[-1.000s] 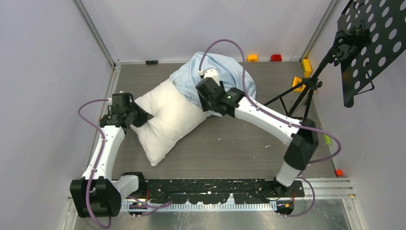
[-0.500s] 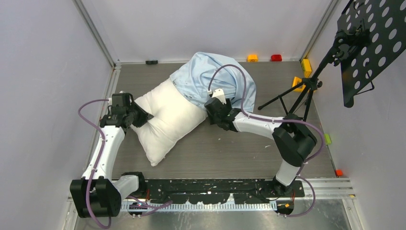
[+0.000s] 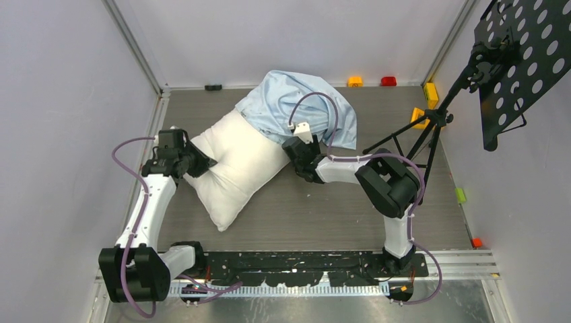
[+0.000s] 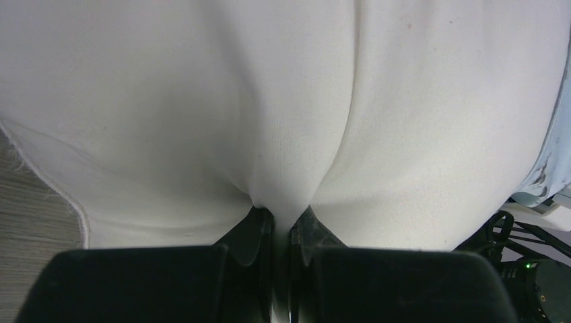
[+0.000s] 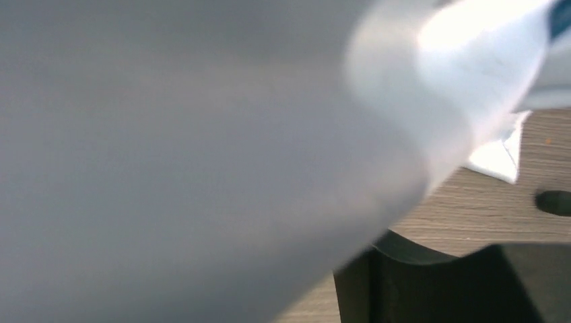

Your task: Put the pillow into the pillowcase

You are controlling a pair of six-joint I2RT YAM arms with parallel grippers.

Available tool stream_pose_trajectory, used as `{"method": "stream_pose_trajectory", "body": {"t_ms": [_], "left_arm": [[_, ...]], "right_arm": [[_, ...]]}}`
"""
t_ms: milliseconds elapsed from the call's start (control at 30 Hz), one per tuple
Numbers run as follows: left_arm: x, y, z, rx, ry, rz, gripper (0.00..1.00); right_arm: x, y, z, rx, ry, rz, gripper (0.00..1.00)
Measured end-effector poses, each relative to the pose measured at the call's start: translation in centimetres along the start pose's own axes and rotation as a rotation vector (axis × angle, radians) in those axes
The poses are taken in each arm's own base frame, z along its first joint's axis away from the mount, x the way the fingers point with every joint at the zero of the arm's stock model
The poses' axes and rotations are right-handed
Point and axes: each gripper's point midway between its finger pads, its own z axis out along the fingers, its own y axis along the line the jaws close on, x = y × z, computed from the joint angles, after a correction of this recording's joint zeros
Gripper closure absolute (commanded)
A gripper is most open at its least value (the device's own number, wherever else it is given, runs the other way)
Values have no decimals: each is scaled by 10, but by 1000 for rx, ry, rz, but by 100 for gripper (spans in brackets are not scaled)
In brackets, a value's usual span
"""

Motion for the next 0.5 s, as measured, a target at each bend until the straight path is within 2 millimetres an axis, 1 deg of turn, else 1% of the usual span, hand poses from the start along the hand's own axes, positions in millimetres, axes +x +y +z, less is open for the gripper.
{"method": "stream_pose_trajectory", "body": {"t_ms": [67,167,200,300,333,500], "left_arm": [[0,-1,0,1,0,1,100],[-1,-1,0,1,2,4,100],[-1,-1,1,0,2,4,100],[-1,-1,1,-2,3,5,100],[-1,-1,1,-2,3,6,100],[-2,-1,1,-4,5,8,100]], "right_arm": [[-2,-7,5,32,-13,2,52],[-2,-13,13,59,-23,1,71],[-3,-15,14,62,-25,4,80],[-7,-20,19,72,-36,24,98],[-9,-23,20,77,-40,30,100],[-11,-30,22,95,-36,26,100]]}}
